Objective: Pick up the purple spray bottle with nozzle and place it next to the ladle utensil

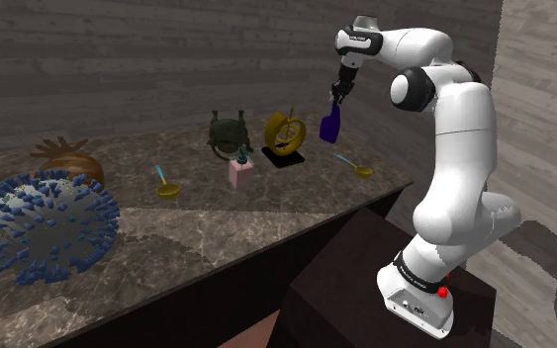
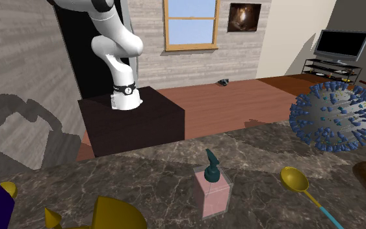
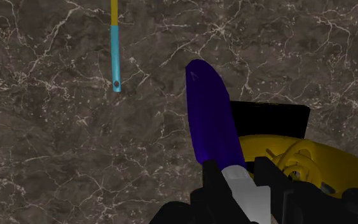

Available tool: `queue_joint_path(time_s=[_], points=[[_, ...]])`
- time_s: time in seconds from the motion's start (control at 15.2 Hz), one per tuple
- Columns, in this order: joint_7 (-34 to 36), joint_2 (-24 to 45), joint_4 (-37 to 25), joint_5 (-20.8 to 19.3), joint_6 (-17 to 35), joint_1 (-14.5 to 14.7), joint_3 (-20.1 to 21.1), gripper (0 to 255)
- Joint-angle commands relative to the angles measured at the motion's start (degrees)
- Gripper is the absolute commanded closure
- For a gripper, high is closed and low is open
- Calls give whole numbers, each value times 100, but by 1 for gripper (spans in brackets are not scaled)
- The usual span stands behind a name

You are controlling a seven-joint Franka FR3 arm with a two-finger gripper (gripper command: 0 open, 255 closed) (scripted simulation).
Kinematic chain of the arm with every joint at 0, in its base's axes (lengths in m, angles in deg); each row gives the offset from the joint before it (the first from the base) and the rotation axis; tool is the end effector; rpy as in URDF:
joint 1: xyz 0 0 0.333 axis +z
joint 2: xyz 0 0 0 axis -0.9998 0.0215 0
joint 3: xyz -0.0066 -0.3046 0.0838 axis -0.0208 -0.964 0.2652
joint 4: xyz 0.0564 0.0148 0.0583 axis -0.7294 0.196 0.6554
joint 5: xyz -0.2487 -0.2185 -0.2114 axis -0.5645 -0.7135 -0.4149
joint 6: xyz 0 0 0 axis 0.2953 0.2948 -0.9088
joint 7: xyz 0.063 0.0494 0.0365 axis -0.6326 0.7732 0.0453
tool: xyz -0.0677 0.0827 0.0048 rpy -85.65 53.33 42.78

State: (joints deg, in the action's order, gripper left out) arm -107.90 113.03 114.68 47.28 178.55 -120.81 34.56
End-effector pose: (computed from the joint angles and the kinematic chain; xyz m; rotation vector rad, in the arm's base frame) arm 0.5942 -0.4479 0.4480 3.1241 -0.2608 0.0595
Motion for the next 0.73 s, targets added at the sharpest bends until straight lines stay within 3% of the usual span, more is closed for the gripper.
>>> queue_joint_path(time_s=[0.0, 0.66], points=[[-161, 564, -770, 65, -209, -221, 1, 255], [-203, 530, 62, 76, 586, -171, 9, 255]])
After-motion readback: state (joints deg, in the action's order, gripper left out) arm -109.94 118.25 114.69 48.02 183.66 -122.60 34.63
